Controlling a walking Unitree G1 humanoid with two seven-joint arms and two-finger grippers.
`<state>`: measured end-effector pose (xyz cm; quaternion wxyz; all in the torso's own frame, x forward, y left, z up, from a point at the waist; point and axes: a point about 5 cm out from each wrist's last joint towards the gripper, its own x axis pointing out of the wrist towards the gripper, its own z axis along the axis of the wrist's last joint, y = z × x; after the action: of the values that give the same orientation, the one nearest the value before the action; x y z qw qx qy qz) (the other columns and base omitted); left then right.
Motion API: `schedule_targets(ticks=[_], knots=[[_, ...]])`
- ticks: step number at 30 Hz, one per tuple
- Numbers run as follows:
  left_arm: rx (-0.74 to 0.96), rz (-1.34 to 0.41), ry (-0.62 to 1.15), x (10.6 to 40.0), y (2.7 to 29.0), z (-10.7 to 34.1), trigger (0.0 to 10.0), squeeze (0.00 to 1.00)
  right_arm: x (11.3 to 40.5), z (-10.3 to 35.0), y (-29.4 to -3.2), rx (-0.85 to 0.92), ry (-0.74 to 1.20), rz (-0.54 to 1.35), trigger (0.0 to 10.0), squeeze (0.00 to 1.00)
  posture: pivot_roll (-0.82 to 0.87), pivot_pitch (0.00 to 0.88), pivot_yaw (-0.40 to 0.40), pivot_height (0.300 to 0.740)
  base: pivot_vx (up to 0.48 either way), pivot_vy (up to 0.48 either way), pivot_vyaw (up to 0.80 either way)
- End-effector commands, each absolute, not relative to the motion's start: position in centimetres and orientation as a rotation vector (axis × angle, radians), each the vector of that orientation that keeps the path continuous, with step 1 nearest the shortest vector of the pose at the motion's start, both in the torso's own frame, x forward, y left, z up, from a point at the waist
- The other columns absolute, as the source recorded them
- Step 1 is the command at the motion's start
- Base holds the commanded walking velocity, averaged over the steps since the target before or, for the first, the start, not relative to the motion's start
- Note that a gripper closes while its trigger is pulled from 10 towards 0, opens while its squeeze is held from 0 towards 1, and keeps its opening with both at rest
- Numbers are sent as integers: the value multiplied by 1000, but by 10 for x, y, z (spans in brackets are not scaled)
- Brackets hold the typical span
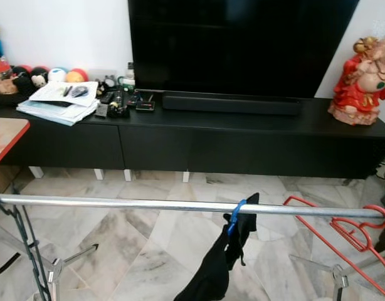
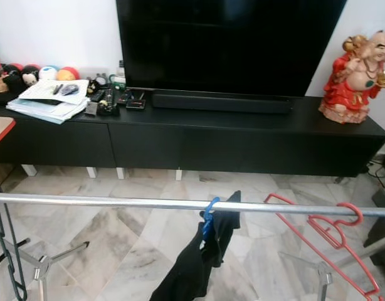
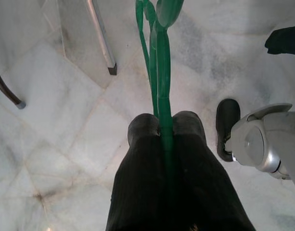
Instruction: Hang hanger
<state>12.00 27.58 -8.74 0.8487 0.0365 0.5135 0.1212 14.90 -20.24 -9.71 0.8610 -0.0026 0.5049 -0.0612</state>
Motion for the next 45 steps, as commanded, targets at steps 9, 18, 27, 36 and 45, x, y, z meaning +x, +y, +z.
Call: schedule_targets(ticks=[9,18,27,36,45], knots=[[72,247,1074,129,275,-85,10000,0,162,-92,-200,30,1013,-171,10000,0,115,0,12,740,-235,0,0],[69,211,1087,133,260,-89,10000,0,155,-94,-203,51,1025,-223,10000,0,59,0,25,740,-309,0,0],[57,203,1090,130,251,-93,10000,0,151,-96,-207,52,1039,-244,10000,0,61,0,13,740,-328,0,0],[56,215,1085,132,254,-91,10000,0,153,-95,-209,42,1036,-233,10000,0,61,0,7,740,-330,0,-408],[40,212,1082,134,243,-94,10000,0,156,-93,-210,26,1026,-224,10000,0,75,0,-8,740,-330,0,-337]])
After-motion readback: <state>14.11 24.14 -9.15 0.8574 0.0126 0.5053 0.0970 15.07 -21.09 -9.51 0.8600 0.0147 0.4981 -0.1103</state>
